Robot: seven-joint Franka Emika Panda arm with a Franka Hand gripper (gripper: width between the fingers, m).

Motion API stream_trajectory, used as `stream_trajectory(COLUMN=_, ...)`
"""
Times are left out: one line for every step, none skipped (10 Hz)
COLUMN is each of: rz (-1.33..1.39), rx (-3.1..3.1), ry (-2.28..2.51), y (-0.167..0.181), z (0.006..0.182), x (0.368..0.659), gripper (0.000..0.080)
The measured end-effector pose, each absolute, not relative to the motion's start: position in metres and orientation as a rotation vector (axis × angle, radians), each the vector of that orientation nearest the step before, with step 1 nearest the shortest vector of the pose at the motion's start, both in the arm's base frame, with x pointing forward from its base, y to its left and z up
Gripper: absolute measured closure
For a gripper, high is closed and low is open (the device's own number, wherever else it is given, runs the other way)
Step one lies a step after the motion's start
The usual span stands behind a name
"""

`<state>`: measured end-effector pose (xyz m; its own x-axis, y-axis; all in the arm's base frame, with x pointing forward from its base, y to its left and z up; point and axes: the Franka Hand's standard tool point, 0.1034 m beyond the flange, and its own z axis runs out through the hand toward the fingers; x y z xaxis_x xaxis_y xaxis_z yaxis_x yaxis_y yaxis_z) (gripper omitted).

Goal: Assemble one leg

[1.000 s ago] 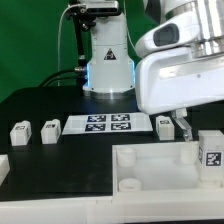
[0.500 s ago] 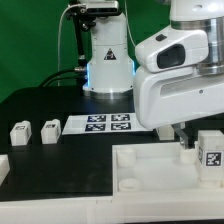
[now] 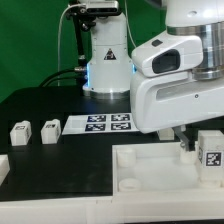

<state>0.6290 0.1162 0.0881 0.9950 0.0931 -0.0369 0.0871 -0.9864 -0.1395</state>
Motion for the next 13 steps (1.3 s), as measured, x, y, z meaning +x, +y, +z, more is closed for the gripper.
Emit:
stream_trajectory(rz=0.067, rx=-3.002, ry=-0.103, y=0.1161, z=0.0881, x=0.6291, gripper=0.0448)
stream_trajectory(rz=0.067, rx=-3.002, ry=-0.097, y=0.1159, z=0.0882, x=0.6293, gripper=0.0504)
stream_trajectory(rz=0.071, rx=-3.004, ry=-0.011, y=0.1159, z=0.0882, x=0.6295, gripper=0.0504)
stream_trajectory(rz=0.088, rx=-2.992, ry=0.279, y=0.1155, z=0.0883, x=0.6308, gripper=0.0504)
stream_trajectory(rz=0.098, rx=-2.965, ry=0.497, y=0.1152, z=0.0896, x=0.6325, gripper=0.0504)
stream_trajectory(rz=0.123, rx=-2.895, ry=0.822, y=0.114, z=0.0906, x=0.634, gripper=0.0504)
stream_trajectory(rz=0.145, rx=-2.823, ry=1.069, y=0.1137, z=0.0924, x=0.6355, gripper=0.0504)
stream_trajectory(rz=0.157, rx=-2.754, ry=1.252, y=0.113, z=0.0928, x=0.6362, gripper=0.0504)
stream_trajectory(rz=0.165, rx=-2.688, ry=1.396, y=0.1123, z=0.0911, x=0.6363, gripper=0.0504)
stream_trajectory(rz=0.177, rx=-2.588, ry=1.577, y=0.112, z=0.0905, x=0.6363, gripper=0.0504)
stream_trajectory(rz=0.183, rx=-2.497, ry=1.72, y=0.111, z=0.0906, x=0.6368, gripper=0.0502)
stream_trajectory(rz=0.171, rx=-2.434, ry=1.81, y=0.1106, z=0.0905, x=0.6367, gripper=0.0502)
stream_trajectory(rz=0.135, rx=-2.371, ry=1.886, y=0.111, z=0.0898, x=0.6345, gripper=0.0502)
